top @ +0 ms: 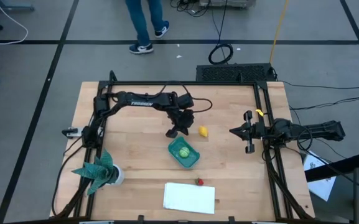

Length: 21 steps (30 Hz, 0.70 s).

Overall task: Pick and placing Produce into tupperware
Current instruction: Adjust the green bin

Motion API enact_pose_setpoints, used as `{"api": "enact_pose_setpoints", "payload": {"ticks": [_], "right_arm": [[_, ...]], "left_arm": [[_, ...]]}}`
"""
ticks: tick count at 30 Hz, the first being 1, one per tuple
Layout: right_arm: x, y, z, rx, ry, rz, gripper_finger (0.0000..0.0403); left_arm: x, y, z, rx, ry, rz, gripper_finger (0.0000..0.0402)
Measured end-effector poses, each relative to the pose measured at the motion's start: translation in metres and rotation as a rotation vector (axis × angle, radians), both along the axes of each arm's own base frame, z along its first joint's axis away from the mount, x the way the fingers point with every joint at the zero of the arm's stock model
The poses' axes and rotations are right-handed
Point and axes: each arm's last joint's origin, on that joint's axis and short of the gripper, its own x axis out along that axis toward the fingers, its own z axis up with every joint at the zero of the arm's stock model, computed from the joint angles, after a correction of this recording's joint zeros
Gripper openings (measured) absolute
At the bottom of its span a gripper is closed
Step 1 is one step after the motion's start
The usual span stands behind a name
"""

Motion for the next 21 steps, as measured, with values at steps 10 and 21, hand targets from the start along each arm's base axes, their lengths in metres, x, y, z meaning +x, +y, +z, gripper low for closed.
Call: {"api": "enact_pose_setpoints", "payload": {"ticks": [10, 21], "right_arm": [[0.0, 0.0, 0.0001, 0.0, -0.001, 0.0, 0.0], [0.0, 0.0, 0.0001, 0.0, -0.001, 0.0, 0.0]], "left_arm": [[-0.0017, -0.006, -0.002, 0.026, 0.05, 0.005, 0.0], [-0.0066, -0.0077, -0.0091, 0.01, 0.092, 0.015, 0.0]]}}
